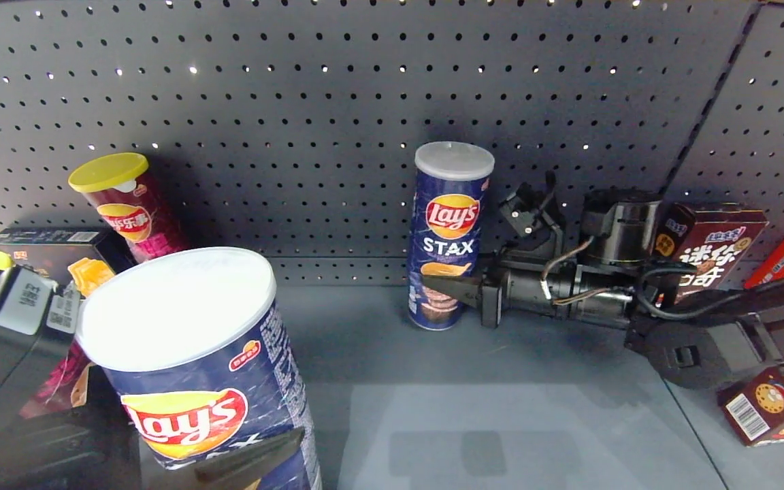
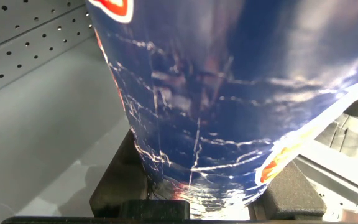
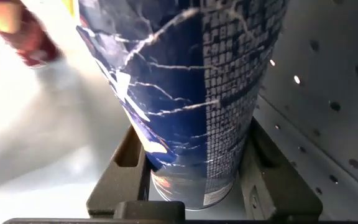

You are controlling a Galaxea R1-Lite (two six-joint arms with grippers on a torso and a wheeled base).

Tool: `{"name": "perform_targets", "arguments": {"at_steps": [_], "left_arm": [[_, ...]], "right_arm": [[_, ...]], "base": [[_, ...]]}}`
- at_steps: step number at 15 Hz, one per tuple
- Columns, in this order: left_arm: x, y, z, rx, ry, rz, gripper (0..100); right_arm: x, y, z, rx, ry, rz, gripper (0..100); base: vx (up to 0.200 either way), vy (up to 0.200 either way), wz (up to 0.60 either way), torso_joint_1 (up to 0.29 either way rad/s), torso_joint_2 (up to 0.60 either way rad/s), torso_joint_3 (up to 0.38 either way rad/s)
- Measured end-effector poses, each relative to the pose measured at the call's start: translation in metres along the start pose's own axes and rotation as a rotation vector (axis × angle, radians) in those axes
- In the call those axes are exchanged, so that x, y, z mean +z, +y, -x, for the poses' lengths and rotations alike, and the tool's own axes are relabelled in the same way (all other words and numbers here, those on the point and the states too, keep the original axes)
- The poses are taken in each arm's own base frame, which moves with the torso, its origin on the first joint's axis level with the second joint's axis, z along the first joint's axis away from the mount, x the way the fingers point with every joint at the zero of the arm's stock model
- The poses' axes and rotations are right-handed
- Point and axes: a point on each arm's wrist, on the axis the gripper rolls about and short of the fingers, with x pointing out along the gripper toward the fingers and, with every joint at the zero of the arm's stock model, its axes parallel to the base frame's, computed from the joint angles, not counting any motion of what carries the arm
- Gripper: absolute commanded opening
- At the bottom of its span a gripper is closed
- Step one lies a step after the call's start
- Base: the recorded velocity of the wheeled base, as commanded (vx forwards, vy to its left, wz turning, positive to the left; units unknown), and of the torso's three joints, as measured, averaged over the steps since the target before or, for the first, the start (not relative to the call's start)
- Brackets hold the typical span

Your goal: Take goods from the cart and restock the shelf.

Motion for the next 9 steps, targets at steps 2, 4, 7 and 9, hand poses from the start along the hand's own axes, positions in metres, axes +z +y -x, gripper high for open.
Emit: {"name": "perform_targets", "arguments": {"at_steps": [2, 4, 7, 9], "left_arm": [[0.0, 0.0, 0.0, -0.003, 0.0, -0.001, 0], [0.0, -0.001, 0.0, -0.006, -0.003, -0.003, 0], [0.003, -0.002, 0.001, -0.018, -0.015, -0.009, 0], [0.004, -0.004, 0.002, -0.023, -0.023, -0.015, 0]], "right_arm": [[0.007, 0.015, 0.012, 0.001, -0.005, 0.005, 0], [0.012, 0.033, 0.022, -0.005, -0.009, 0.01, 0], [0.01, 0.065, 0.037, 0.041, 0.003, 0.008, 0], [0.005, 0.078, 0.048, 0.064, 0.015, 0.003, 0]], "base": [[0.0, 0.0, 0.0, 0.0, 0.0, 0.0], [0.0, 0.0, 0.0, 0.0, 0.0, 0.0], [0.0, 0.0, 0.0, 0.0, 0.0, 0.0], [0.0, 0.0, 0.0, 0.0, 0.0, 0.0]]}}
